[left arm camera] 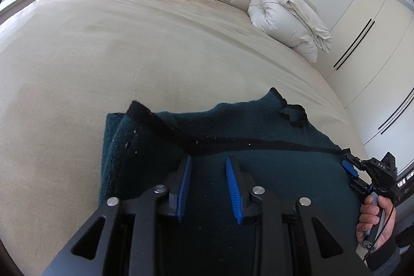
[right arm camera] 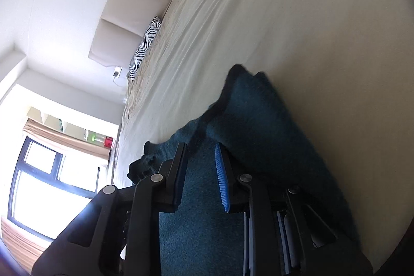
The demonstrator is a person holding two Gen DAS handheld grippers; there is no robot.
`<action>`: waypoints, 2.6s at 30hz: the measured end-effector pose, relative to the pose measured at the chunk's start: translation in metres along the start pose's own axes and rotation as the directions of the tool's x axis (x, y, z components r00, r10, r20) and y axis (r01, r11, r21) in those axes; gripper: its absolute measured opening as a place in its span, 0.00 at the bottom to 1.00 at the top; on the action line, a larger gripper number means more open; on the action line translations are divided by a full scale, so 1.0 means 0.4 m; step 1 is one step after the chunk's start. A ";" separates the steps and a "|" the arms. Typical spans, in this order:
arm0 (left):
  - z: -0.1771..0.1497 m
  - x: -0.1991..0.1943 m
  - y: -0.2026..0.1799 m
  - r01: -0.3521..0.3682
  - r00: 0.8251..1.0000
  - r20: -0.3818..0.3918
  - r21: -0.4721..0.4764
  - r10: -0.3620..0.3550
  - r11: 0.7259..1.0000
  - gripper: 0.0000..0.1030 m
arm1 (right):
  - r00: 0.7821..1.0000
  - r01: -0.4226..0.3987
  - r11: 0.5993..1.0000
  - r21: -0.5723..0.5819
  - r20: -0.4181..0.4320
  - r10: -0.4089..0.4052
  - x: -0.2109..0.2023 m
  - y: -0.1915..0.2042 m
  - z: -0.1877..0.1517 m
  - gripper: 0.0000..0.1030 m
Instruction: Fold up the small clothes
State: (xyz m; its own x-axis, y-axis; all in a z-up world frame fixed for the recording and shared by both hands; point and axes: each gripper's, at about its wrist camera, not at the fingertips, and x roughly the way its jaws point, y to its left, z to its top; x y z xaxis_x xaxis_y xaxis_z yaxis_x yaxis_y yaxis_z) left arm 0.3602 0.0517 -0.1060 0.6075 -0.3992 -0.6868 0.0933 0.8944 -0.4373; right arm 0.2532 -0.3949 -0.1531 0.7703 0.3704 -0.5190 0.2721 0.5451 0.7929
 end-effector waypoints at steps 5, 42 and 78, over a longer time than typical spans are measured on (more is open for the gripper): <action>-0.003 0.000 -0.008 -0.021 1.000 0.008 0.018 0.021 1.000 0.30 | 0.983 0.133 0.989 0.070 0.119 -0.141 -0.117 -0.045 -0.004 0.20; -0.014 -0.002 -0.030 -0.069 0.997 0.022 0.065 0.068 0.995 0.32 | 0.952 0.306 0.828 -0.470 0.136 -0.275 -0.164 0.274 -0.200 0.25; -0.005 -0.010 -0.002 0.018 1.000 0.020 0.015 -0.019 1.000 0.36 | 0.937 0.348 0.884 -0.313 0.116 -0.329 -0.198 0.049 -0.077 0.24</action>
State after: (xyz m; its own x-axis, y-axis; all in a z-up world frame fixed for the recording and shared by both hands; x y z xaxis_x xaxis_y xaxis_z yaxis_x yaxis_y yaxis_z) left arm 0.3563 0.0521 -0.1041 0.6209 -0.4118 -0.6670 0.1160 0.8898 -0.4414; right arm 0.1797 -0.3905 -0.1061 0.6994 0.0811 -0.7101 0.3283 0.8461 0.4200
